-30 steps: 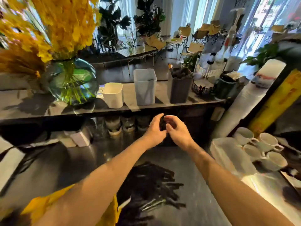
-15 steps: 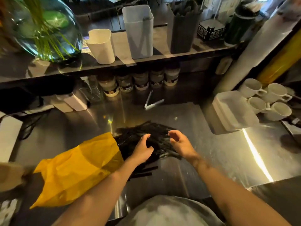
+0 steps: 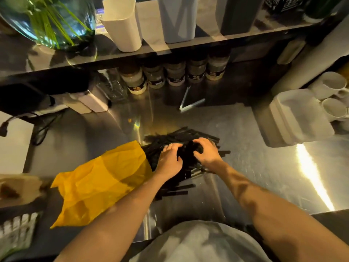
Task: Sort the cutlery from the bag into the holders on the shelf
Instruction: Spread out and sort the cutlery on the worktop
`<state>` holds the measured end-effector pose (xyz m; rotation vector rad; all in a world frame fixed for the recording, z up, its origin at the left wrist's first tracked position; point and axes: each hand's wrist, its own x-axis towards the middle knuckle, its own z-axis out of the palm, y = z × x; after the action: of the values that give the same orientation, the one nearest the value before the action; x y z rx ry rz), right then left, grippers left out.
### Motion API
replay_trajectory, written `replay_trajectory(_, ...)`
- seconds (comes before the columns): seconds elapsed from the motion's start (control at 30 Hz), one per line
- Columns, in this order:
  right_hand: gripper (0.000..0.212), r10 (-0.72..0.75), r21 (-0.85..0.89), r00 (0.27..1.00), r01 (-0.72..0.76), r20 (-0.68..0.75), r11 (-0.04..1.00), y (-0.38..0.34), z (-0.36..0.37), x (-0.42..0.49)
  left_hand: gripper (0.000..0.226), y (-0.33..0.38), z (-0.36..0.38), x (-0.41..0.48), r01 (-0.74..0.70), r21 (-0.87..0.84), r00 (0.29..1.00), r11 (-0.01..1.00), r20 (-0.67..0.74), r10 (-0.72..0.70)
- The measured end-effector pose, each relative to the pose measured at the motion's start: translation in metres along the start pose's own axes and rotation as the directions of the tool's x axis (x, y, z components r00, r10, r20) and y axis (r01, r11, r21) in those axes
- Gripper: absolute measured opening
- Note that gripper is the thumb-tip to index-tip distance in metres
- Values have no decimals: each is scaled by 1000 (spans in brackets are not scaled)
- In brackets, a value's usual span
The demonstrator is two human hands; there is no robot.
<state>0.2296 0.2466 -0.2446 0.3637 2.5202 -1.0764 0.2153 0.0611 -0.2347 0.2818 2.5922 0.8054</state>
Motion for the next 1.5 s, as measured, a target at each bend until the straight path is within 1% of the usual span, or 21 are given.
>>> replay_trajectory(0.07, 61, 6, -139, 1000, -3, 22, 990, -4, -1, 15, 52, -2, -2, 8, -44, 88, 999, 995, -1, 44)
replay_trajectory(0.1, 66, 8, -179, 999, -1, 35, 984, -6, -2, 22, 52, -4, -3, 13, -50, 108, 999, 993, 6, 50)
replay_trajectory(0.17, 78, 7, -227, 999, 5, 53, 974, -9, -3, 36, 52, -6, -3, 22, -57, 134, 998, 989, 36, 52)
replay_trajectory(0.3, 100, 42, -311, 997, -20, 64, 950, -9, 0, 56, 55, -12, 0, 39, -64, 206, 981, 976, 190, 24)
replay_trajectory(0.4, 104, 81, -333, 996, -63, 39, 941, -9, 6, 64, 55, -14, 1, 49, -45, 220, 971, 974, 238, -9)
replay_trajectory(0.5, 93, 103, -351, 994, -90, 20, 932, -11, 11, 66, 54, -15, 1, 52, -33, 212, 968, 977, 249, -21)
replay_trajectory(0.6, 79, 124, -390, 992, -107, 16, 915, -8, 13, 71, 50, -17, 3, 53, -5, 163, 976, 987, 217, -30)
replay_trajectory(0.67, 73, 111, -409, 991, -73, 70, 909, -5, 10, 76, 47, -18, 3, 54, 5, 150, 981, 989, 192, -34)
replay_trajectory(0.77, 62, 103, -438, 974, -5, 201, 899, -4, 5, 80, 45, -19, 3, 55, 27, 139, 983, 990, 178, -52)
replay_trajectory(0.87, 57, 86, -409, 963, 27, 255, 912, -3, 4, 78, 41, -17, 2, 54, 22, 127, 989, 992, 144, -41)
replay_trajectory(0.97, 51, 59, -400, 964, 52, 259, 915, 3, 7, 73, 34, -17, 2, 53, 12, 98, 997, 995, 73, -19)
replay_trajectory(1.1, 27, 51, -394, 968, 52, 246, 918, 9, 3, 65, 26, -15, 0, 47, 31, 38, 999, 999, -31, -30)
replay_trajectory(1.2, 24, 57, -384, 973, 34, 225, 923, 9, -3, 55, 26, -14, -1, 41, 23, 20, 997, 1000, -68, -22)
replay_trajectory(1.27, 21, 59, -357, 976, 20, 209, 934, 10, -8, 48, 28, -12, 0, 36, 26, 16, 992, 1000, -122, -24)
replay_trajectory(1.33, 22, 73, -282, 974, -11, 213, 959, 11, -14, 43, 32, -9, 0, 33, 57, -4, 981, 998, -187, -57)
replay_trajectory(1.37, 27, 82, -243, 975, -31, 204, 970, 12, -18, 38, 36, -6, -1, 31, 73, -37, 973, 997, -215, -79)
replay_trajectory(1.43, 38, 99, -161, 981, -73, 165, 984, 15, -24, 30, 47, -1, -2, 27, 128, -182, 958, 975, -230, -169)
replay_trajectory(1.47, 37, 101, -103, 984, -86, 149, 991, 17, -24, 27, 51, 2, -2, 26, 174, -271, 948, 947, -214, -235)
replay_trajectory(1.5, 32, 104, -36, 986, -100, 131, 994, 19, -26, 23, 55, 8, -2, 26, 220, -362, 935, 906, -184, -301)
